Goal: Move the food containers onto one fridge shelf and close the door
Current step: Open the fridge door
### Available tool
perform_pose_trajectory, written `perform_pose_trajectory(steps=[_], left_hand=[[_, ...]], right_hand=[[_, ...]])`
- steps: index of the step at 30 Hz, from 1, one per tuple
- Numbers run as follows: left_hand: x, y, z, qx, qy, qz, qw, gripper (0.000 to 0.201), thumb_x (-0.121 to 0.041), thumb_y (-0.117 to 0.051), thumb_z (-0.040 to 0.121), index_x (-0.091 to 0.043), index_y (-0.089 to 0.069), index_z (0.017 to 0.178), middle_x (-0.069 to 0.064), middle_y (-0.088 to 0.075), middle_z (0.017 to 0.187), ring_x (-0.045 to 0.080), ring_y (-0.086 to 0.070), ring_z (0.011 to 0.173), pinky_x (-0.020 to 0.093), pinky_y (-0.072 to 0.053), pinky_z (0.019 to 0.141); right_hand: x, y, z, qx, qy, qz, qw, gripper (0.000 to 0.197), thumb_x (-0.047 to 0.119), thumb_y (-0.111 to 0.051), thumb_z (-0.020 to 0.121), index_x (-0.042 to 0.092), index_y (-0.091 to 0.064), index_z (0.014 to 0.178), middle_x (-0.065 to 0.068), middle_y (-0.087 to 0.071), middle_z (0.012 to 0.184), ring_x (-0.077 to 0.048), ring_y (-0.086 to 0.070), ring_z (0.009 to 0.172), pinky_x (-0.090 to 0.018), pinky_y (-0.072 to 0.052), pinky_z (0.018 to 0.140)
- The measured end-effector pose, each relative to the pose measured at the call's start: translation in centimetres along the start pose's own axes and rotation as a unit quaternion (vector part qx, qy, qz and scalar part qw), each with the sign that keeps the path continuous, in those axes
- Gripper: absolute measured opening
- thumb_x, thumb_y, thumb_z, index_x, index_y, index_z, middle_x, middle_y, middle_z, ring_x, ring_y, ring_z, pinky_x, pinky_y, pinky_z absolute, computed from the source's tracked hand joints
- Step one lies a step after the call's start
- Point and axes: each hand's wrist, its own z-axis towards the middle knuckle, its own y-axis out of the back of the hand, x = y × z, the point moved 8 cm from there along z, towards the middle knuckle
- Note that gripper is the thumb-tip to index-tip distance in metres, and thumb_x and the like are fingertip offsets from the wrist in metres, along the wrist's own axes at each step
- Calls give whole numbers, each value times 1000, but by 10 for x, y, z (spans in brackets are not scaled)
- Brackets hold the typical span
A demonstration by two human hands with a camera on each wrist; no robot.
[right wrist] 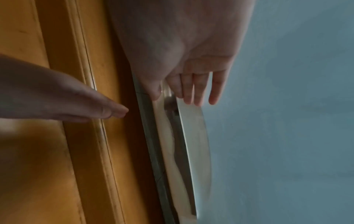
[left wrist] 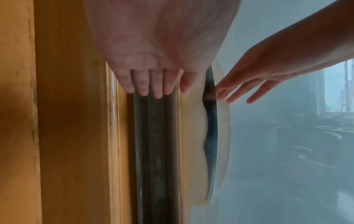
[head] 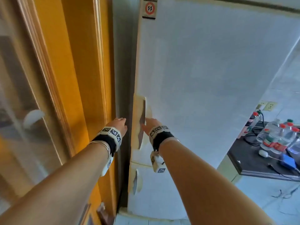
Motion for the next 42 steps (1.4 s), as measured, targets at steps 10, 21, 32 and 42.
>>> perform_pose_trajectory(steps=[10, 21, 32, 42], left_hand=[[20, -17, 26, 12, 24, 34, 999, 48, -21, -34, 99, -13, -32, 146, 10, -37, 151, 27, -40, 137, 39, -38, 112], [31, -34, 20, 39, 54, 35, 997, 48, -26, -32, 101, -15, -30, 148, 5, -35, 154, 21, -39, 139, 35, -35, 112], [5, -6, -11, 19, 26, -66, 997, 61, -35, -43, 97, -21, -19, 151, 9, -35, 154, 30, -43, 136, 41, -42, 107], [-33, 38, -58, -53, -10, -316, 947, 62, -40, -57, 89, -12, -38, 141, 12, -49, 142, 35, -49, 129, 45, -42, 105]], right_hand=[[-6, -6, 47, -43, -48, 143, 988, 29, 32, -50, 94, 11, -55, 112, -4, -55, 91, -22, -55, 81, -34, -49, 81], [2, -8, 39, -59, 2, 102, 993, 21, 25, -48, 95, 14, -57, 110, -7, -61, 102, -19, -56, 78, -27, -47, 72], [-5, -5, -22, -41, 11, 23, 999, 28, 24, -42, 97, 8, -54, 116, -15, -66, 108, -30, -65, 95, -33, -50, 76], [-4, 53, -110, -223, 40, 62, 972, 28, 17, -42, 93, 16, -48, 119, -6, -54, 126, -31, -61, 102, -34, -48, 79]])
